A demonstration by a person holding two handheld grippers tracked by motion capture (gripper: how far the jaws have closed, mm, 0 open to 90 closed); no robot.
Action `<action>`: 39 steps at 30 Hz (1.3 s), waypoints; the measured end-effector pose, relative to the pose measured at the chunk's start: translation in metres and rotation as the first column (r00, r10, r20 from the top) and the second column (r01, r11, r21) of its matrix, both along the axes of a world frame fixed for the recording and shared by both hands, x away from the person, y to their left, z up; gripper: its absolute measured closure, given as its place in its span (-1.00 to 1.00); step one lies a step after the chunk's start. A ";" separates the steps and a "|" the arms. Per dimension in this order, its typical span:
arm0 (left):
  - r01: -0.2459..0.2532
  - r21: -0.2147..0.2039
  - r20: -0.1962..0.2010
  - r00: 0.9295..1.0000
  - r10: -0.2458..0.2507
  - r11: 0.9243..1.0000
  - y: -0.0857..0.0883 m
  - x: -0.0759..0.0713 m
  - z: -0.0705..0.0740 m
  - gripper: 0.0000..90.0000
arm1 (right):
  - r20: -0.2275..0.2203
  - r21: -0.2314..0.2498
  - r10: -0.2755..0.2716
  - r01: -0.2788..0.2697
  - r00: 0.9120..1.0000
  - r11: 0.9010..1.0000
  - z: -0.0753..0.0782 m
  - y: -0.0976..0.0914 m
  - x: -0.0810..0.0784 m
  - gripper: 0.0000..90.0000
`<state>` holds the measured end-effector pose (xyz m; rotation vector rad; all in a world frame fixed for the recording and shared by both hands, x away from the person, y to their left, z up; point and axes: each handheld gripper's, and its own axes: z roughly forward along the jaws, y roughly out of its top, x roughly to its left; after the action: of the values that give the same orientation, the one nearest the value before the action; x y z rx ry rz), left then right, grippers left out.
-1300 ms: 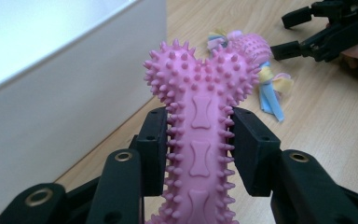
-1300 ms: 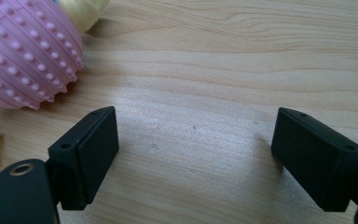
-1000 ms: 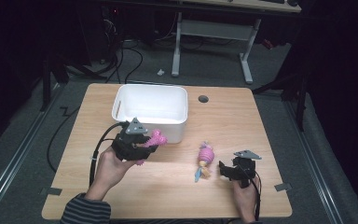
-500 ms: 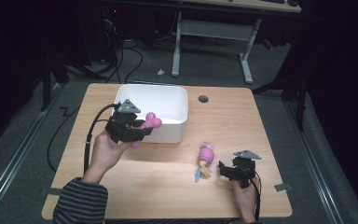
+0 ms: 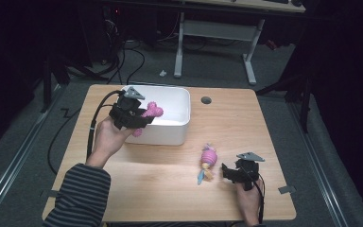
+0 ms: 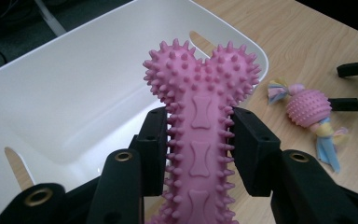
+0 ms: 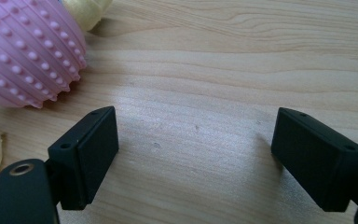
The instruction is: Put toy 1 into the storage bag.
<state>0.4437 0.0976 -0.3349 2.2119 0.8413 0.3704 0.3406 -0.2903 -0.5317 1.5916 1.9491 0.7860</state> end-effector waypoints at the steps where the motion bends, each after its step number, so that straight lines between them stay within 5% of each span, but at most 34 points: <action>1: 0.000 0.000 0.000 1.000 0.000 1.000 0.000 0.000 0.000 0.30 | 0.001 0.000 0.002 -0.002 1.000 1.000 0.000 0.000 0.000 -0.68; 13: -0.023 0.048 0.019 1.000 0.022 0.999 -0.015 0.029 0.003 0.30 | 0.001 -0.001 0.002 -0.002 1.000 1.000 0.000 0.000 0.000 -0.68; 24: -0.083 0.068 -0.007 0.996 0.083 0.994 -0.015 0.056 -0.013 0.30 | 0.000 -0.001 0.004 -0.004 1.000 1.000 0.000 0.000 0.000 -0.68; 29: -0.099 0.056 -0.022 0.995 0.100 0.994 -0.013 0.063 -0.019 0.30 | 0.001 -0.001 0.005 -0.005 1.000 1.000 0.000 0.000 0.000 -0.68; 39: -0.102 0.100 -0.037 0.994 0.107 0.990 -0.022 0.070 -0.031 0.30 | 0.001 -0.002 0.005 -0.005 1.000 1.000 0.000 0.000 0.000 -0.68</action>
<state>0.5136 0.0761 -0.3661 2.2787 0.9838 0.4246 0.3406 -0.2902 -0.5318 1.5862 1.9532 0.7865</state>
